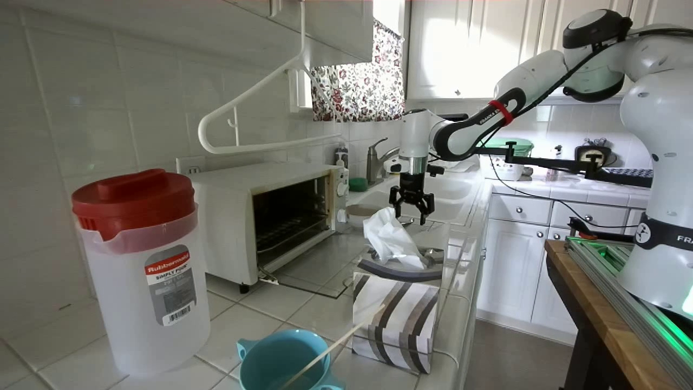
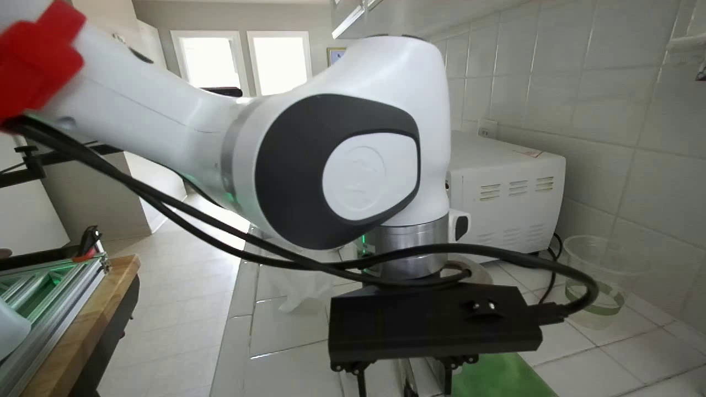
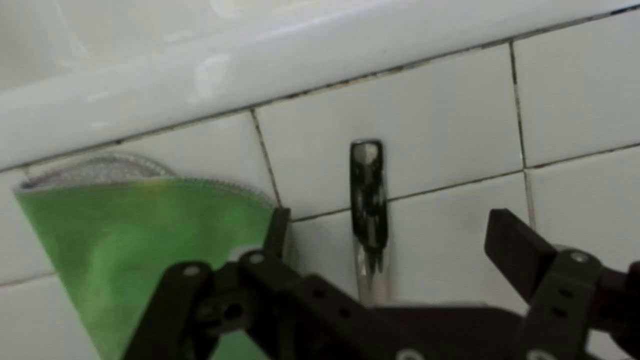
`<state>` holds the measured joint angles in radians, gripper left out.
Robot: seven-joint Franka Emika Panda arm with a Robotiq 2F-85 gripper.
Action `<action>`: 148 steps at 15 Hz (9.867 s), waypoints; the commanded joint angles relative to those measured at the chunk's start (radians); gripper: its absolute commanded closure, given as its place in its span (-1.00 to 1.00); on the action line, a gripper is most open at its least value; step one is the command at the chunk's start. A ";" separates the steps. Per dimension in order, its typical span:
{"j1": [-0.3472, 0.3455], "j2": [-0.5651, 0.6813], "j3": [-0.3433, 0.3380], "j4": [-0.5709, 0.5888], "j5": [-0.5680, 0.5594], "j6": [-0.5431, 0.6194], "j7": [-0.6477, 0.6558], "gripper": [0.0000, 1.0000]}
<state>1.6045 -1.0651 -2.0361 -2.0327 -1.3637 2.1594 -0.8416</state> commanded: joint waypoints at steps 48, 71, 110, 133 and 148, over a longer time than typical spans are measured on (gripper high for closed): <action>-0.115 -0.013 0.310 -0.060 0.021 -0.381 -0.171 0.91; 0.051 0.166 0.283 0.117 -0.252 -0.554 -0.320 0.91; 0.365 0.079 0.111 0.243 -0.430 -0.407 -0.207 0.91; 0.441 0.110 0.099 0.136 -0.494 -0.487 -0.233 0.91; 0.441 0.148 0.065 0.009 -0.739 -0.515 -0.199 0.91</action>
<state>2.0480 -0.9375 -1.9570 -1.9907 -2.0479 1.6340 -1.0592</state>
